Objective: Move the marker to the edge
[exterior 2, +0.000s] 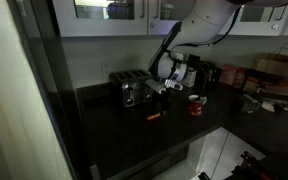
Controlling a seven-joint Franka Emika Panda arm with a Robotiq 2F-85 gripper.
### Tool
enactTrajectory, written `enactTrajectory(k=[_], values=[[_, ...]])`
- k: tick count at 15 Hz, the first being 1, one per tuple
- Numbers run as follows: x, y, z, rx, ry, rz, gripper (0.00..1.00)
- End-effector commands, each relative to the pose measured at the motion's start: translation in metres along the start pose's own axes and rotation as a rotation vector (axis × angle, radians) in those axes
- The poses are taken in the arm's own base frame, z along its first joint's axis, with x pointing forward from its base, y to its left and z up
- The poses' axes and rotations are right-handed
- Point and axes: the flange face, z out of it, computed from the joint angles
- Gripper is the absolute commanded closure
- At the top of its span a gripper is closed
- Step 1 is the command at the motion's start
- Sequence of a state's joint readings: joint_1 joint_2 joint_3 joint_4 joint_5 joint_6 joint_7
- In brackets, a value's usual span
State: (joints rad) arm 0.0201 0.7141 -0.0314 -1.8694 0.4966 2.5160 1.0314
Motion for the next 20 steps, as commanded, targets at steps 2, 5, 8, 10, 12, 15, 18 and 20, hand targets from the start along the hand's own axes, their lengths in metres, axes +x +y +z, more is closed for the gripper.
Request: enactTrajectory(k=[2, 5, 8, 10, 12, 15, 18, 20], values=[[0.007, -0.003, 0.005, -0.003, -0.005, 0.047, 0.44], [0.009, -0.004, 0.007, -0.01, -0.003, 0.05, 0.68], [0.01, -0.005, 0.01, -0.012, 0.002, 0.062, 0.69], [0.012, -0.006, 0.012, -0.015, 0.004, 0.062, 0.46], [0.014, -0.007, 0.014, -0.021, 0.004, 0.064, 0.38], [0.017, -0.008, 0.019, -0.03, 0.006, 0.068, 0.44], [0.02, -0.009, 0.023, -0.037, 0.006, 0.078, 0.73], [0.021, -0.011, 0.025, -0.035, 0.005, 0.08, 0.9]])
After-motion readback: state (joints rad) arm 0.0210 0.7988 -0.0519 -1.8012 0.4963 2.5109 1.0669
